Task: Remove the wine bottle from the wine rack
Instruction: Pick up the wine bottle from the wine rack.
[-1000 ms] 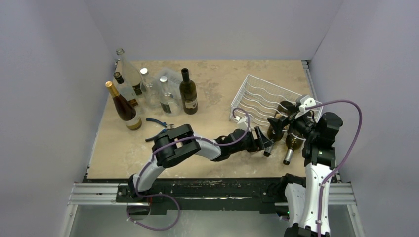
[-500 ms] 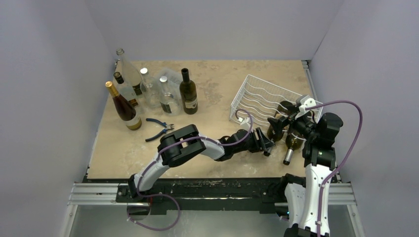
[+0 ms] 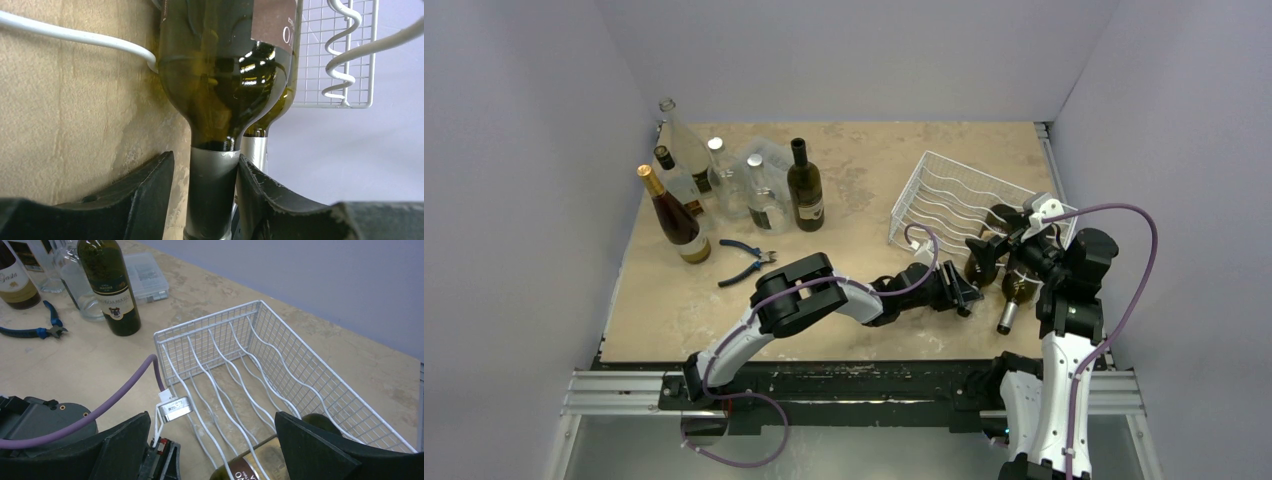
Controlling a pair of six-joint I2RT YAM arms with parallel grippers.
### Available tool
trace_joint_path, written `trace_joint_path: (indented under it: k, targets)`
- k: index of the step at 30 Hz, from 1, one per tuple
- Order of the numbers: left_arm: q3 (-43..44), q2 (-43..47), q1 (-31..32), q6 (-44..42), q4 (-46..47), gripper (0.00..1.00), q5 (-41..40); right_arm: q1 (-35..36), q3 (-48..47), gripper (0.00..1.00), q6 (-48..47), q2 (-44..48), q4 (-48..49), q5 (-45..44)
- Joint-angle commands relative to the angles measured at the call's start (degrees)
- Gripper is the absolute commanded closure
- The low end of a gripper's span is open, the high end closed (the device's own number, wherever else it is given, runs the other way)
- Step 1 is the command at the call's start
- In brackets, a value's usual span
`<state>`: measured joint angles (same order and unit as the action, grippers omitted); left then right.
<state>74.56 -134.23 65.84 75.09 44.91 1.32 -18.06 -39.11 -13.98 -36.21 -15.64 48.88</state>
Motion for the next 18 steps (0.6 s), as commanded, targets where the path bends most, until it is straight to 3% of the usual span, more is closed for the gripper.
trace_joint_path:
  k: [1,18]
  targets:
    - [2.15,-0.73,0.43,1.38,2.76,0.55,0.87,-0.22,-0.09,0.01,-0.34,0.46,1.07,-0.54]
    - [0.42,0.29,0.38,-0.03,5.71,0.84,0.40,-0.21,-0.11,0.01,-0.43,0.50,1.09,-0.81]
